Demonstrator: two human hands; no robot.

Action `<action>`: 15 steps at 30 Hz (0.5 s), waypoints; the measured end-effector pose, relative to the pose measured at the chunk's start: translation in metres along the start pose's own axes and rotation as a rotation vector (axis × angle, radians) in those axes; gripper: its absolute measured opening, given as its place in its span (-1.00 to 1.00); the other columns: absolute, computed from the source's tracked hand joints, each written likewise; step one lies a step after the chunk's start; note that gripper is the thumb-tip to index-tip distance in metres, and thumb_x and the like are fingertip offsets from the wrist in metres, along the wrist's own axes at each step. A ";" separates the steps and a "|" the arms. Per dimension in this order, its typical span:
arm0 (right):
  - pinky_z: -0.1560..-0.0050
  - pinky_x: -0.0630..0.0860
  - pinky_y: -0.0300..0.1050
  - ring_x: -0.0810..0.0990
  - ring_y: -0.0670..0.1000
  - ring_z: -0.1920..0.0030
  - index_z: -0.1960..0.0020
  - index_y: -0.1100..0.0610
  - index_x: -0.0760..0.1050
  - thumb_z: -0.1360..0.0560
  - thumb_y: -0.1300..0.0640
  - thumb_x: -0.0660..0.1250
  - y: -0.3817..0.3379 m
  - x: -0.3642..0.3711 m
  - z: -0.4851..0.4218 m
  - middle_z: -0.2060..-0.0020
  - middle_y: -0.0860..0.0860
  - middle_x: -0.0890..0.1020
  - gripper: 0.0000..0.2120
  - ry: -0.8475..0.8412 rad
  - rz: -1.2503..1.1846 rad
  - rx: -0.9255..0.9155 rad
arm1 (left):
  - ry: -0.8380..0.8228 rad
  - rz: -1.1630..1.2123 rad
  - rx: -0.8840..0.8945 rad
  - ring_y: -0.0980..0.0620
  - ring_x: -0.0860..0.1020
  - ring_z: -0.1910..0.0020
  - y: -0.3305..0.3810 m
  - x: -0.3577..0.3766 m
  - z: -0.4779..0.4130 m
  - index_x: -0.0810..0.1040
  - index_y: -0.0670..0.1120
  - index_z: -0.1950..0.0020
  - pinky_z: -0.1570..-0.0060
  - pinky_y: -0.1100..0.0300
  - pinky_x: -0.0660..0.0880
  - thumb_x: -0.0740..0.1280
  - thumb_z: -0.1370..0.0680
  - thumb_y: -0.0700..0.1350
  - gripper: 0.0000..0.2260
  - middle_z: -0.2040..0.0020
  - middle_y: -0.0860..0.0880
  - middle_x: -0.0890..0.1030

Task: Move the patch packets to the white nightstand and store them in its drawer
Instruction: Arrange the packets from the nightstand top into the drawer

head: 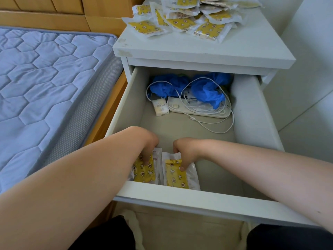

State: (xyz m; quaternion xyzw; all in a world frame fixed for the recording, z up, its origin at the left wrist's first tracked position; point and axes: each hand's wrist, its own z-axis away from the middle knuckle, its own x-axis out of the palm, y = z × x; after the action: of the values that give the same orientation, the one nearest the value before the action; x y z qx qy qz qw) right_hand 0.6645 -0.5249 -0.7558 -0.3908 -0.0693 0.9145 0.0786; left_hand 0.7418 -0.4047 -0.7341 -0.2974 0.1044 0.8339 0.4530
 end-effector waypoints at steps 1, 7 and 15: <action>0.08 0.43 -0.18 0.57 0.11 -0.12 -0.26 0.25 0.47 -0.36 0.02 0.52 0.000 -0.001 -0.001 -0.16 0.11 0.58 -0.43 -0.028 0.013 0.009 | 0.002 -0.005 -0.001 -0.09 0.53 -0.17 0.000 0.000 0.000 0.46 -0.12 -0.32 0.03 0.13 0.44 0.47 -0.45 -0.01 -0.50 -0.23 -0.09 0.54; 0.32 0.38 -0.22 0.51 -0.01 0.23 -0.07 0.28 0.58 -0.40 0.11 0.48 0.007 -0.011 -0.003 0.30 0.01 0.59 -0.67 -0.061 -0.132 0.010 | -0.005 -0.006 -0.022 -0.10 0.52 -0.19 -0.002 0.000 -0.003 0.41 -0.12 -0.38 0.09 0.16 0.43 0.42 -0.50 -0.08 -0.53 -0.27 -0.10 0.51; 0.34 0.38 -0.29 0.47 -0.03 0.28 0.09 0.09 0.47 -0.42 0.26 0.43 0.023 -0.009 -0.008 0.24 0.01 0.51 -0.83 0.058 -0.383 0.121 | 0.014 -0.013 -0.011 -0.09 0.51 -0.21 -0.003 0.000 -0.001 0.41 -0.11 -0.38 0.04 0.16 0.41 0.42 -0.51 -0.10 -0.54 -0.29 -0.09 0.50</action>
State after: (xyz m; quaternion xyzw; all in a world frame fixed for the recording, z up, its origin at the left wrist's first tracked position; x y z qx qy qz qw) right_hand 0.6749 -0.5483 -0.7591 -0.3911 -0.0850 0.8737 0.2765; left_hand 0.7445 -0.4035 -0.7350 -0.3066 0.1008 0.8293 0.4562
